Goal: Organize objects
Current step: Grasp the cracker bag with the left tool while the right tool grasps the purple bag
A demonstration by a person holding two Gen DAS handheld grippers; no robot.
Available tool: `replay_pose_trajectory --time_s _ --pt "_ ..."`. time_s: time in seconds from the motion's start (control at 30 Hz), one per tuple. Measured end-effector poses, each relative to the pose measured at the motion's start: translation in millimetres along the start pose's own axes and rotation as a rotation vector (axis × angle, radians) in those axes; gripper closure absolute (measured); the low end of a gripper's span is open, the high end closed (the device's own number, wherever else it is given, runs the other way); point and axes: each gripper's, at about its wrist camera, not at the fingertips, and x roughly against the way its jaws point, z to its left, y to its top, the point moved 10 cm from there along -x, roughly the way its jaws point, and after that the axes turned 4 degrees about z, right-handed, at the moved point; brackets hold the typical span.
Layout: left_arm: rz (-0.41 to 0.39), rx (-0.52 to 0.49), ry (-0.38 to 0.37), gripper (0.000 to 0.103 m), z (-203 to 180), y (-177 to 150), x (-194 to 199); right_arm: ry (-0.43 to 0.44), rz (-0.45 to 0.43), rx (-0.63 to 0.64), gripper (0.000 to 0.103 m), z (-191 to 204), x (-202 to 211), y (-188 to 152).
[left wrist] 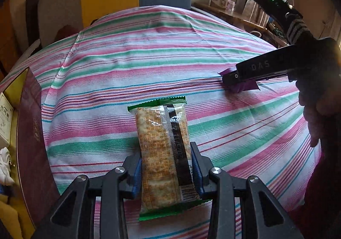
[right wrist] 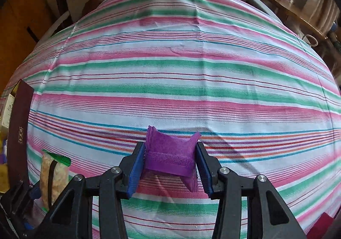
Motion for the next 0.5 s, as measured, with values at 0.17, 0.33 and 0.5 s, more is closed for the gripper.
replay_pose_trajectory --time_s 0.17,0.33,0.5 --pt "-0.03 -0.018 -0.053 0.063 1.0 -0.9 1.3 -0.025 0.026 0.025 0.056 2.8 -7.6 -5.6" --pt "-0.047 -0.021 -0.058 0.063 1.3 -2.8 3.1 -0.054 0.013 0.044 0.057 3.5 -9.3 -6.0" --pt "-0.06 -0.026 -0.052 0.063 2.5 -5.4 6.4 -0.059 0.009 0.049 0.056 3.0 -10.0 -6.3"
